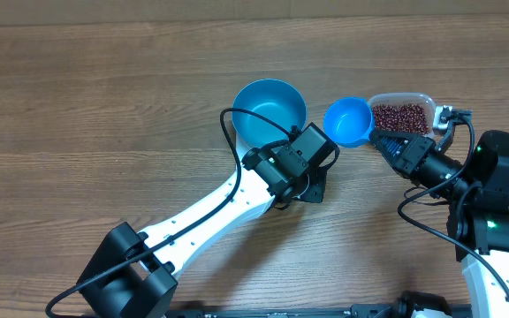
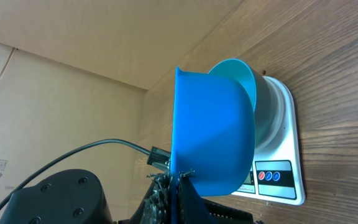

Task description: Scoop item into bowl and weigh 150g on scale

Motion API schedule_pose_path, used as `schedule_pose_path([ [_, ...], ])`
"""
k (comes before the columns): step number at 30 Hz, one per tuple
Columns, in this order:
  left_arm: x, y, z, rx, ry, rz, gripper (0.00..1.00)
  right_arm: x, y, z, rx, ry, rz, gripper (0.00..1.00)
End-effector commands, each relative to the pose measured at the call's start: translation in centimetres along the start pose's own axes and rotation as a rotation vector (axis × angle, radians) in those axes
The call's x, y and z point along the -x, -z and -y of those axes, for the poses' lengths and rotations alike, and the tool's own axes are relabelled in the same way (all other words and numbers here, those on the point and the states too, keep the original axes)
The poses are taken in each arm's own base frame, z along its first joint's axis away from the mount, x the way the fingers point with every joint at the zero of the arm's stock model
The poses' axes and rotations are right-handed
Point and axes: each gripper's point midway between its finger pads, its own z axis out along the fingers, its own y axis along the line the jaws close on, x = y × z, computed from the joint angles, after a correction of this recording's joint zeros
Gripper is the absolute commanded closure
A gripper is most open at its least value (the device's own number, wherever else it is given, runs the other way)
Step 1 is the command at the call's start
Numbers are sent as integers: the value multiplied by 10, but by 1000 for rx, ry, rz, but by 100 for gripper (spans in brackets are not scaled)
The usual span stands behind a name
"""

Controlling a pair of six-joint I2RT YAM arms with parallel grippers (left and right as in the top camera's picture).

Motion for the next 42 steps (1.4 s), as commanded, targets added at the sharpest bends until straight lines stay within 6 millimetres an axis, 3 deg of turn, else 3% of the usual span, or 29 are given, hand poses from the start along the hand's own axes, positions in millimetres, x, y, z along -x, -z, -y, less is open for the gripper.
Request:
schedule_pose_path([
  [1, -1, -7, -5, 25, 1, 7, 74, 3, 3, -8, 17, 36, 9, 96],
  [16, -1, -27, -13, 71, 1, -2, 84, 3, 3, -8, 16, 32, 11, 96],
  [19, 0, -27, -18, 98, 1, 8, 95, 3, 3, -8, 16, 32, 11, 96],
  [27, -4, -20, -52, 289, 94, 49, 96, 3, 3, -8, 17, 32, 10, 96],
  [33, -1, -8, -81, 461, 283, 178, 95, 3, 3, -9, 19, 32, 9, 96],
  [42, 2, -11, -80, 445, 308, 203, 95, 3, 3, -8, 19, 32, 9, 96],
])
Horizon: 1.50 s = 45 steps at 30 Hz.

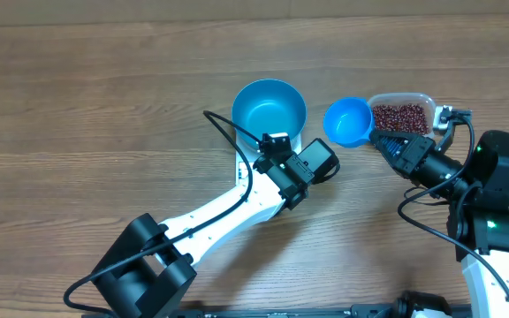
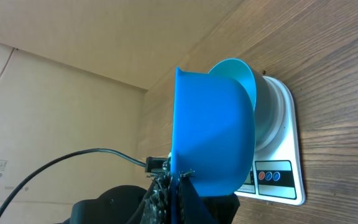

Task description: Scoop item into bowl and weigh 150g on scale

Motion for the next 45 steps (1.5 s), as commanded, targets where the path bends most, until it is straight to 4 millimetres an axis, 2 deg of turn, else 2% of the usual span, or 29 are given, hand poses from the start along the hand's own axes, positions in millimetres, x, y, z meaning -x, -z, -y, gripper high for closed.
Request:
schedule_pose_path([
  [1, 3, -4, -4, 28, 34, 36, 96, 3, 3, -9, 20, 33, 8, 96],
  [8, 14, -9, 4, 11, 8, 87, 96, 8, 4, -9, 18, 47, 28, 96],
  [19, 18, -19, 2, 46, 6, 125, 96, 44, 30, 10, -29, 20, 168, 96],
  [45, 16, -40, 2, 51, 16, 163, 96, 43, 31, 12, -33, 8, 166, 96],
])
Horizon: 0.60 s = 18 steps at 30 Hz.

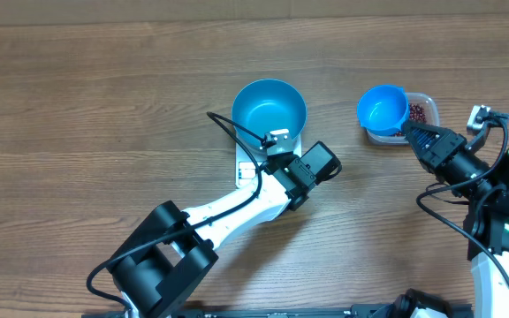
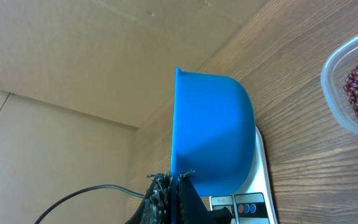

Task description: Scoop item into bowl and weigh 150g on scale

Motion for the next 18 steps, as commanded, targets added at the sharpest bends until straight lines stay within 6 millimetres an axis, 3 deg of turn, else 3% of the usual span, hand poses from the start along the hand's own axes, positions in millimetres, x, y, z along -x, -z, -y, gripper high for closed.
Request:
schedule_pose_path([
  [1, -1, -7, -7, 36, -15, 22, 96, 2, 3, -9, 22, 26, 4, 96],
  [18, -15, -27, -9, 62, -19, -5, 96, 1, 3, -8, 19, 20, 1, 96],
])
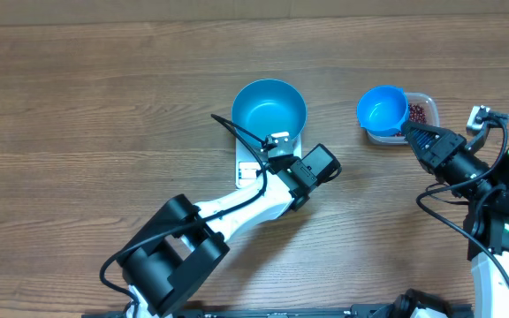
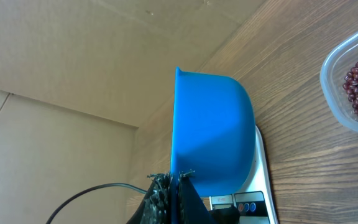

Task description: Scoop item into bowl and weigh 150g on scale

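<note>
The blue bowl [image 1: 269, 109] stands on the white scale [image 1: 246, 169], and its inside shows only blue. My right gripper [image 1: 411, 132] is shut on the handle of a blue scoop [image 1: 382, 109]. The scoop hangs over the left part of a clear container of red beans [image 1: 419, 112] and shows no beans inside. In the right wrist view the scoop [image 2: 211, 134] hides the bowl, with the scale [image 2: 261, 180] behind it and the beans at the right. My left gripper [image 1: 321, 165] sits at the scale's front right corner; its jaws cannot be made out.
The brown wooden table [image 1: 104, 106] carries nothing else. My left arm [image 1: 228, 212] slants from the lower left up to the scale. A black cable [image 1: 237, 132] loops beside the bowl. My right arm [image 1: 493, 203] stands at the right edge.
The left arm's elbow has shifted slightly to the right while its gripper stays at the scale. The right gripper and scoop have not visibly moved.
The right gripper first held the scoop between the bowl and the bean container, with the left gripper at the scale's front. Later the scoop was over the container's left part. Across the moments the left arm's elbow swung to the right.
</note>
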Motion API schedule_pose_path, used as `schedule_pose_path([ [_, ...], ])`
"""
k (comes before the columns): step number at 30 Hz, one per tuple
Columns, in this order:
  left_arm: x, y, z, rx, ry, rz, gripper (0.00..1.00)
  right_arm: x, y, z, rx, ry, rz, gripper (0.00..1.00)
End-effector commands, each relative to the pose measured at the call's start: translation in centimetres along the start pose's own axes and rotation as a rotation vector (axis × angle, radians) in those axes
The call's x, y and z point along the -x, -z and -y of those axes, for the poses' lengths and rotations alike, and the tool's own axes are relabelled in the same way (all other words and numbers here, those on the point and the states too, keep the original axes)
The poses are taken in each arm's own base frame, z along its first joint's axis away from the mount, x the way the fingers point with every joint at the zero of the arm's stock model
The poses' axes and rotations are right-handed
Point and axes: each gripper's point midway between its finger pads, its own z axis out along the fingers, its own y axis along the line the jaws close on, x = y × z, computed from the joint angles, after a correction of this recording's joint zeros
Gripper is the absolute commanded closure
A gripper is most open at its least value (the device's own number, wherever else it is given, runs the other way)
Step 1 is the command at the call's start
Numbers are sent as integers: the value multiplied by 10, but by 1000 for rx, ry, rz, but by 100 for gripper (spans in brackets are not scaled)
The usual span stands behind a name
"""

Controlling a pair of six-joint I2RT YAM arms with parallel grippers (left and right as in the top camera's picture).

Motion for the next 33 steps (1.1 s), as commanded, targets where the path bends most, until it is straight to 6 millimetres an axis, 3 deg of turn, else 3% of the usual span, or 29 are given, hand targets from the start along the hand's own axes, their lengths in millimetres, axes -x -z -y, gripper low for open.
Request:
schedule_pose_path([
  [1, -4, -9, -7, 33, -4, 5, 96, 2, 3, -9, 21, 25, 3, 96],
  [16, 4, -14, -11, 36, 26, 11, 96, 1, 3, -7, 16, 23, -2, 96],
  [33, -2, -19, -6, 14, 8, -16, 96, 1, 3, -7, 16, 23, -2, 96],
])
